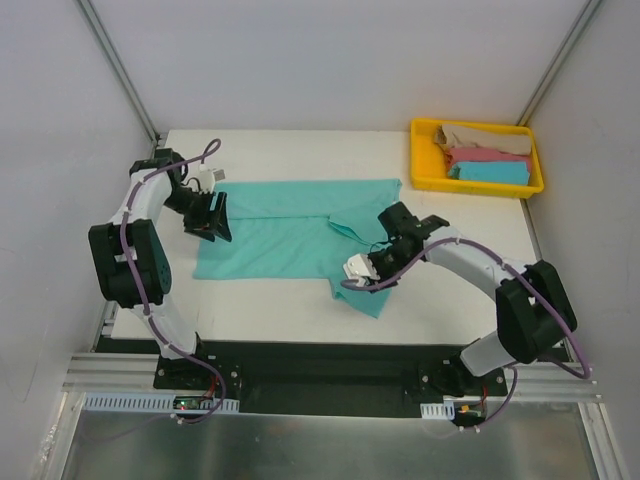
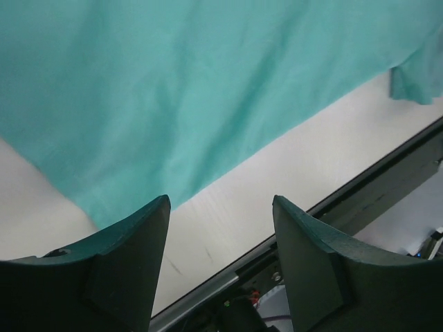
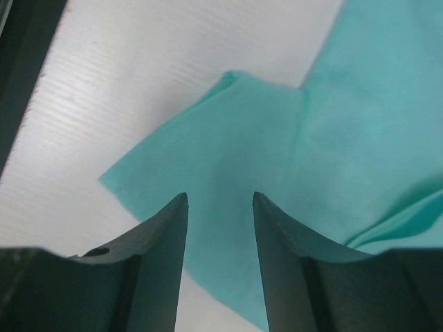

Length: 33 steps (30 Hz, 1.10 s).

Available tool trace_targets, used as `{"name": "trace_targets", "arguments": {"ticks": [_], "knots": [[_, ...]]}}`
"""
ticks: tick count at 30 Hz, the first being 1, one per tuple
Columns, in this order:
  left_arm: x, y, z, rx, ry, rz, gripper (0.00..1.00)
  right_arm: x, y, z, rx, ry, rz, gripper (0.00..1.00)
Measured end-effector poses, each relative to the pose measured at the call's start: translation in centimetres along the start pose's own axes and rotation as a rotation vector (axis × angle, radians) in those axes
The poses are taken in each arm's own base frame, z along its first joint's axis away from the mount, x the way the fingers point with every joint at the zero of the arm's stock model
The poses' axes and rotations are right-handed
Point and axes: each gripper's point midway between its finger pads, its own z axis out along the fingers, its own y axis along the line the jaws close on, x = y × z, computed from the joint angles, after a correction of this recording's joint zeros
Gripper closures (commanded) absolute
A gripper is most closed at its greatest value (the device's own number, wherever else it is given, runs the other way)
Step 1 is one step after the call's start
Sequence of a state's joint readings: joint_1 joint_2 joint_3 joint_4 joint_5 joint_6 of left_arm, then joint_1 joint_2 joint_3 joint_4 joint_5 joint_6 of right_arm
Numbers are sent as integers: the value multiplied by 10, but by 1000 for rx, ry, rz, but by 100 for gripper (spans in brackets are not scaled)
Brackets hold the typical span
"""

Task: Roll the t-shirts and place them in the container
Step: Fold the T-shirt at the center of the board.

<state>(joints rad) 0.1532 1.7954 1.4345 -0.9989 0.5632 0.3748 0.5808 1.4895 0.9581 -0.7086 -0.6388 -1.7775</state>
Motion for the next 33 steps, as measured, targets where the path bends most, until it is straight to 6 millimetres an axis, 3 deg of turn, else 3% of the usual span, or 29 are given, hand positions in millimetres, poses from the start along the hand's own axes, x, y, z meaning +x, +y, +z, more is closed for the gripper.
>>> {"name": "trace_targets", "arguments": {"ticks": [5,10,14,17,22,33], "knots": [[8,-35,-7,125,-66,13,39,-17,-41,-6,64,-11,31,64],[30,-50,-20,106,-104,60,39,-39,-53,7,66,-11,84,82],[40,-60,-32,83,-151,112,39,-47,-48,27,28,14,114,87],[46,-65,-36,76,-171,131,38,-38,-49,39,4,57,165,89],[57,-66,-33,76,-167,129,38,-23,-53,53,-9,123,216,90],[80,-66,-29,52,-162,155,38,-31,-34,90,-105,182,164,92]]}}
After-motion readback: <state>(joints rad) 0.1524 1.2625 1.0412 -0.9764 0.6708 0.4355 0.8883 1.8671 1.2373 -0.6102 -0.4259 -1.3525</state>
